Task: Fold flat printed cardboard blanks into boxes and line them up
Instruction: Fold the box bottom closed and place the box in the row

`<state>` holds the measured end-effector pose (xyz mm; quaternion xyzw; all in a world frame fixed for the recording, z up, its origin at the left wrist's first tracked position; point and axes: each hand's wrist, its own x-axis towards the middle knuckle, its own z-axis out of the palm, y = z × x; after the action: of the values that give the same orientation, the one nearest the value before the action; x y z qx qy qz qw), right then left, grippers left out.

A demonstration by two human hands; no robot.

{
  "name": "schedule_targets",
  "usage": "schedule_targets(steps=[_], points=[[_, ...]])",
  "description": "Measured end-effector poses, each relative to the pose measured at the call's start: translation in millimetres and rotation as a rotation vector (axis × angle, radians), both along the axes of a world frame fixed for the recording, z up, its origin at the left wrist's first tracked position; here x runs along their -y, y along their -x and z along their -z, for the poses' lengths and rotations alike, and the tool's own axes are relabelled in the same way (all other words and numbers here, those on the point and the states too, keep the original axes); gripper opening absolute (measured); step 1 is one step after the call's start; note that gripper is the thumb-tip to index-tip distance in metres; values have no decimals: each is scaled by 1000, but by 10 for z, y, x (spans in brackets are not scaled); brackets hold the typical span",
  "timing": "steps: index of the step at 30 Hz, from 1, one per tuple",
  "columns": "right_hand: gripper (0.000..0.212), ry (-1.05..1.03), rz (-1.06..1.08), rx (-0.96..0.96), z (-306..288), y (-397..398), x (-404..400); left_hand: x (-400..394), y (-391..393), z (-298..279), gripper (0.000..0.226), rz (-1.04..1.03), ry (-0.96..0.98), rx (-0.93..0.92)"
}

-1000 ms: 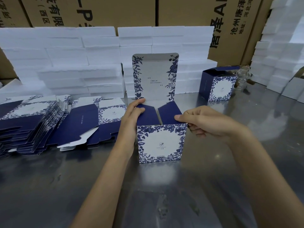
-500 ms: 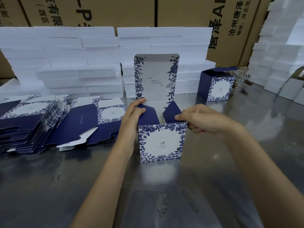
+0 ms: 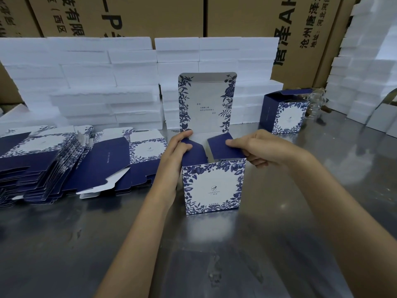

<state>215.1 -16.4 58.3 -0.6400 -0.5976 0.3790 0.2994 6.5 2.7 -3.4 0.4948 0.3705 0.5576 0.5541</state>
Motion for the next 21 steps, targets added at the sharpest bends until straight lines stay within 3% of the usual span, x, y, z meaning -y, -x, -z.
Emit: schedule_targets(steps=[4,10,17,21], points=[[53,-50,6,-26,69,36,-24,-4,4,11,32,4,-8,-9],[54,43,-15,-5,-53,-24,-108,-3,3,3,35,20,-1,-9],[43,-47,18,-71,89,12,-172,-25,16,18,35,18,-12,-43],[47,-11,58,0,-3,-12,-238,-10,12,6,35,14,-16,-62]])
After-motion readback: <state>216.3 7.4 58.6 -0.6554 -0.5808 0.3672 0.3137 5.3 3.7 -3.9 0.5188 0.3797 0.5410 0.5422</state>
